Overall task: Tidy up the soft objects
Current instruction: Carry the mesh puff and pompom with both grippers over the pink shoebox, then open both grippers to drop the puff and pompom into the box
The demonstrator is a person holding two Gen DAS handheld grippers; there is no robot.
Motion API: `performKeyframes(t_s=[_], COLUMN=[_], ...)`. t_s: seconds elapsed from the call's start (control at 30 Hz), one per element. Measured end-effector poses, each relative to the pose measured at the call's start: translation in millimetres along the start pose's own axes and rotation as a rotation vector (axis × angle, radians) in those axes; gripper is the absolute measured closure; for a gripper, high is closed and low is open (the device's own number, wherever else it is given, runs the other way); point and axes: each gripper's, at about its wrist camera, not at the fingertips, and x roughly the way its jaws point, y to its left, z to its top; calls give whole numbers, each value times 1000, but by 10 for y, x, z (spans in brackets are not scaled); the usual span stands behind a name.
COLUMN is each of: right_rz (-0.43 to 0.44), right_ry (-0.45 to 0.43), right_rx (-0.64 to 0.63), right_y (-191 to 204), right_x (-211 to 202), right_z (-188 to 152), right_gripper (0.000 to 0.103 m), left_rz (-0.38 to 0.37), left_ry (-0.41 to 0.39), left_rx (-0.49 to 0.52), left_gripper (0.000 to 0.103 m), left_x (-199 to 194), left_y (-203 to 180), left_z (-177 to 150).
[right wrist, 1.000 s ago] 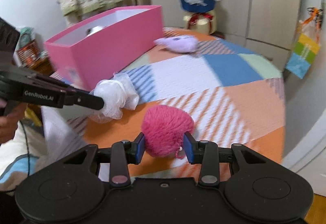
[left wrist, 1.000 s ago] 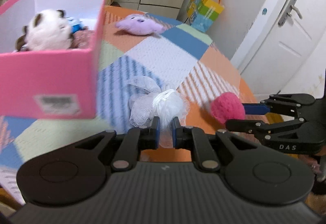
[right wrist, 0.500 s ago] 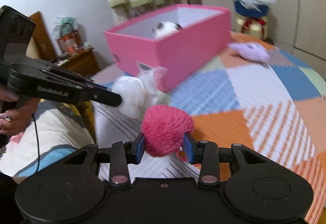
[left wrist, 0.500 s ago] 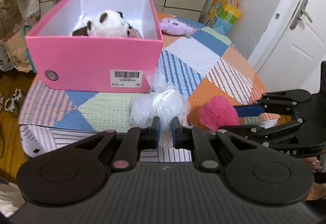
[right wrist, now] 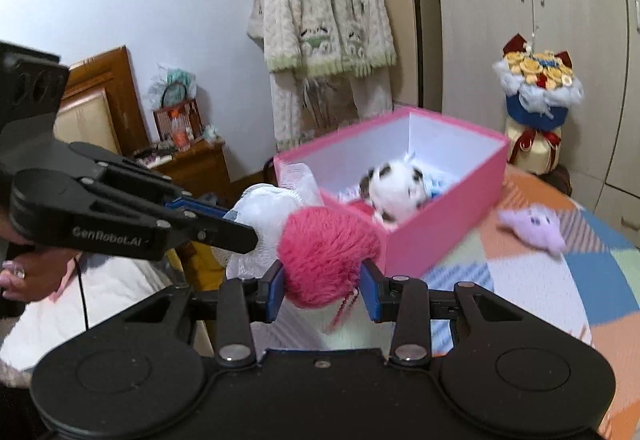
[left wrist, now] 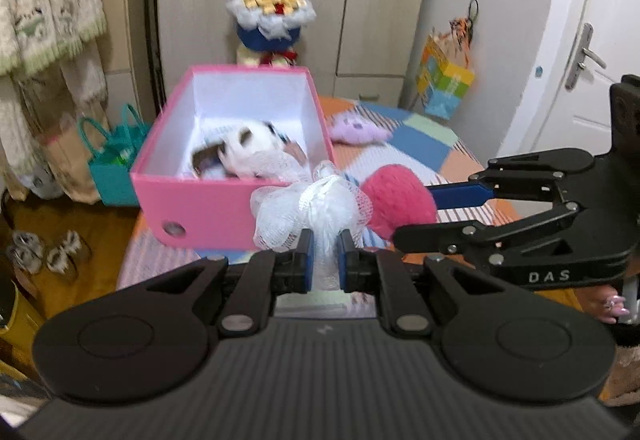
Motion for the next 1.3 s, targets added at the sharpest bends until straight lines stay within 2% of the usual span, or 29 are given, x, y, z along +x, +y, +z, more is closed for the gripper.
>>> performKeyframes(t_s=[0.27,0.37,0.53,0.73,0.97,1.07,1.2,1.3], right_rz=[-12,-23,-88,-157,-166,-183,-182,-179], right_ry=[-40,-34,-21,33,140,171,215,205], right_rx=[37,34,25,1,-44,-58,-65,-63], right_y=[-182,-293,-540,-844,-1044,-1094,-1157,-1154], right_x=[291,453,820,1330,1874,2033,2188,2215], right_z=[320,432,639,897,1028,1040,1049,1052], right_gripper=[59,59,59,59,59,59,59,55], left_rz=[29,24,29,47,63,70,71,85], left_ry=[-71,-99,-128,-82,46,81,85,92], left_rx=[-11,-26,-26,-31,-61,-58,-52,-61], left_gripper=[92,92,92,92,92,92,90,86], left_x=[82,228,594,1263,1936,2076,2147,2182], left_y=[327,476,643,844,1059,1086,1096,1114], left_z=[369,494,737,1047,1190,1176,1215,1235])
